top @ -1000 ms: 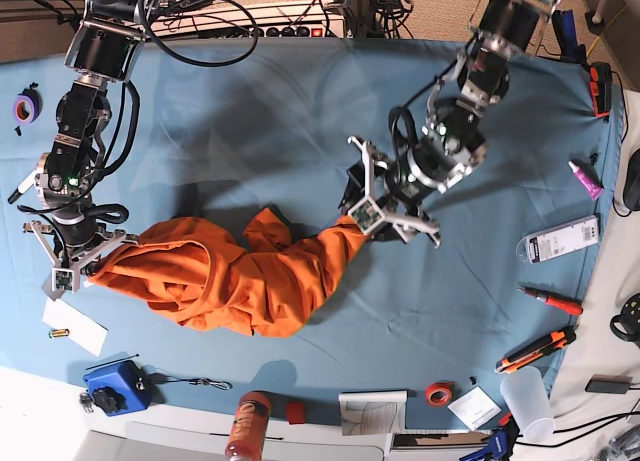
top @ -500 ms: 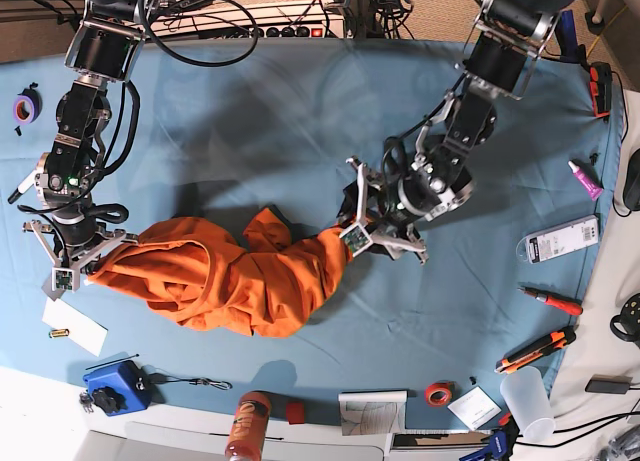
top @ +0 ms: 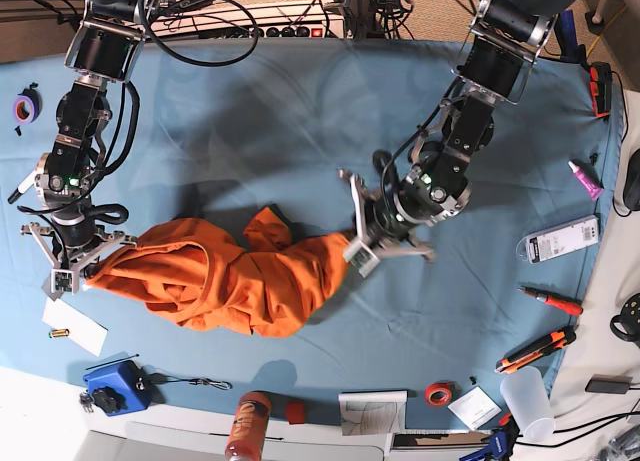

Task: Layout the t-shirt on the table in an organized manner, then fold the t-shirt properly
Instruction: 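Pull the t-shirt end outward with the left gripper, stretching it, then release and regrasp the t-shirt edge with the right gripper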

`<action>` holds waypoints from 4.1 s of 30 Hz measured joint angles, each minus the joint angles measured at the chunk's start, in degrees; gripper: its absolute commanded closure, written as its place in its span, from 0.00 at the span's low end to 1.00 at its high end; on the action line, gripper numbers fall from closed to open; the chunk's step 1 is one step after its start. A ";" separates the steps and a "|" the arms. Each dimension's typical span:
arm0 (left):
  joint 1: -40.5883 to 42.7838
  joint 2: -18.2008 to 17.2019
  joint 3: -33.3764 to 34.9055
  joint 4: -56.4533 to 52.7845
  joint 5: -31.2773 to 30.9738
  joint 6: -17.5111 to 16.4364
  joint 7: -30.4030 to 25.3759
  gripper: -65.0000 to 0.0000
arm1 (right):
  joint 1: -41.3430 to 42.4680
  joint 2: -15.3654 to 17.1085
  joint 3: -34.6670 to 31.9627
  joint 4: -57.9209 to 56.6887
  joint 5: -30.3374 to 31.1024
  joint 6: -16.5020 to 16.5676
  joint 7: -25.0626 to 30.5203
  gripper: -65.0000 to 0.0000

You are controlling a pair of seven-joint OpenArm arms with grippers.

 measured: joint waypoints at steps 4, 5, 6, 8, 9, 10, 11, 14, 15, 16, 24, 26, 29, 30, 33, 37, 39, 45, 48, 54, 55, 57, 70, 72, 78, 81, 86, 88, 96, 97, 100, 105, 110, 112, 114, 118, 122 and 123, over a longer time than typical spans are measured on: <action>0.11 -1.22 -0.11 11.34 2.64 4.15 9.57 1.00 | 2.78 0.02 0.20 -0.02 0.13 -0.02 0.00 1.00; 0.20 -1.64 -0.15 14.36 3.45 4.04 11.61 1.00 | 3.69 0.02 0.20 0.00 0.04 -0.04 -0.17 1.00; 0.31 -2.03 -0.13 17.20 4.09 4.04 13.35 1.00 | 4.52 0.02 0.20 0.00 0.37 -0.04 -0.24 1.00; 1.31 -2.73 -0.20 21.31 6.43 4.09 14.03 1.00 | 5.99 0.15 0.20 0.00 2.16 -0.22 -1.60 1.00; 2.34 -2.99 -0.55 22.77 7.54 4.09 13.90 1.00 | 6.64 0.15 0.20 0.00 3.39 -0.42 -2.89 1.00; 3.69 -3.10 -1.38 23.76 8.87 4.48 14.03 1.00 | 6.97 0.15 0.20 0.00 4.07 -0.98 -3.72 1.00; 5.11 -3.10 -2.56 24.39 9.79 6.03 14.08 1.00 | 7.21 0.15 0.20 0.00 4.52 -1.73 -3.87 1.00; 8.22 -3.10 -8.39 26.29 10.64 6.84 14.64 1.00 | 7.48 0.15 0.24 0.00 5.05 -2.97 -5.95 1.00; 8.94 -3.15 -10.60 27.04 10.08 6.80 14.43 1.00 | 7.58 0.15 0.26 0.00 6.14 -2.97 -6.93 1.00; 9.68 -3.15 -12.87 27.69 8.94 6.38 14.36 1.00 | 7.61 0.15 0.24 0.00 7.19 -2.95 -7.54 1.00; 16.65 -2.89 -26.49 33.11 -0.68 1.99 14.45 1.00 | 7.74 0.15 0.24 2.54 13.79 -2.60 -16.33 1.00; 19.15 -2.89 -29.51 36.09 -1.55 1.53 14.69 1.00 | 7.74 0.13 0.20 4.33 14.82 -2.58 -18.88 1.00; 22.95 -2.91 -33.79 41.16 -4.15 0.52 14.88 1.00 | 7.54 0.17 0.28 7.19 13.97 -3.02 -20.13 1.00; 24.13 -2.97 -35.10 42.82 -4.76 -0.20 14.62 1.00 | 7.37 0.20 0.31 8.15 13.94 -2.99 -20.13 1.00; 27.52 -2.91 -38.56 47.25 -7.13 -1.46 14.51 1.00 | 6.73 0.13 0.26 10.67 14.12 -2.84 -19.80 1.00; 29.81 -2.86 -42.60 48.72 -7.45 -1.42 12.87 1.00 | 6.64 0.15 0.24 11.54 13.88 -2.80 -17.53 1.00; 30.27 -2.89 -43.36 48.70 -7.45 -1.40 12.11 1.00 | 6.62 0.15 0.24 11.54 13.33 -2.80 -17.62 1.00; 30.38 -2.84 -43.34 48.70 -11.17 -1.40 11.80 1.00 | 6.10 0.15 0.24 11.54 10.38 -2.78 -20.17 1.00; 30.62 -2.84 -43.36 48.70 -11.37 -1.40 11.78 1.00 | 4.28 0.15 0.24 11.54 10.43 -1.92 -20.20 0.93; 30.71 -2.84 -43.36 48.70 -11.37 -1.40 11.80 1.00 | -0.68 0.15 0.20 11.54 12.90 0.04 -23.58 0.71; 30.71 -2.84 -43.36 48.70 -11.45 -1.40 11.80 1.00 | -1.86 0.13 0.17 11.54 14.19 0.02 -24.37 0.71; 30.71 -2.84 -43.36 48.70 -11.58 -1.40 11.80 1.00 | -3.89 -0.17 0.17 11.52 14.51 0.11 -26.43 0.71; 30.71 -2.84 -43.36 48.70 -11.80 -1.40 11.80 1.00 | -13.09 -5.60 0.15 11.54 26.86 12.13 -23.21 0.71; 30.71 -2.84 -43.36 48.70 -11.78 -1.40 11.80 1.00 | -14.29 -6.29 0.17 11.52 26.77 13.16 -23.17 0.68; 30.71 -2.82 -43.34 48.70 -13.97 -1.38 11.80 1.00 | -17.11 -6.64 0.17 11.54 26.95 15.30 -25.62 0.55; 30.71 -2.80 -43.34 48.70 -15.23 -1.40 11.80 1.00 | -17.55 -6.64 0.17 11.52 26.93 15.06 -23.06 0.55; 30.71 -2.82 -43.34 48.70 -15.47 -1.40 11.80 1.00 | -17.14 -6.64 0.17 11.52 26.86 15.06 -18.64 0.55; 30.71 -2.82 -43.34 48.70 -15.50 -1.40 11.78 1.00 | -16.85 -6.64 -0.04 10.75 26.88 15.06 -18.53 0.55; 30.71 -2.82 -43.34 48.70 -15.63 -1.38 11.80 1.00 | -16.55 -6.51 -7.39 4.07 23.04 17.44 -11.47 0.55; 30.71 -2.82 -43.34 48.70 -15.65 -1.38 11.80 1.00 | -16.39 -6.51 -8.41 4.00 20.87 17.42 -10.19 0.55; 30.71 -2.82 -43.34 48.70 -15.65 -1.38 11.80 1.00 | -15.34 -6.51 -10.38 3.91 18.14 16.31 -9.49 0.55; 30.71 -2.82 -43.34 48.70 -15.67 -1.38 11.80 1.00 | -11.85 -6.51 -14.60 3.58 16.22 13.40 -11.15 0.70; 30.71 -2.82 -43.34 48.70 -15.65 -1.38 11.80 1.00 | -9.97 -6.49 -18.34 3.48 10.67 5.77 -13.03 1.00; 30.71 -2.82 -43.34 48.70 -15.67 -1.38 11.80 1.00 | -9.49 -6.49 -18.86 3.56 10.71 5.79 -15.58 1.00; 30.73 -2.82 -43.34 48.70 -15.65 -1.38 11.98 1.00 | -8.76 -6.45 -18.86 5.55 13.29 5.64 -22.51 1.00; 30.73 -2.78 -43.36 48.70 -15.65 -1.36 12.48 1.00 | -10.05 -6.32 -18.86 18.58 15.47 6.56 -26.56 1.00; 30.73 -2.80 -43.36 48.70 -15.63 -1.20 13.07 1.00 | -16.04 -6.38 -18.01 31.36 17.31 8.70 -23.61 1.00; 30.80 -2.78 -43.36 48.70 -15.63 -1.20 13.11 1.00 | -18.53 -6.49 -17.66 33.64 18.01 8.90 -23.80 1.00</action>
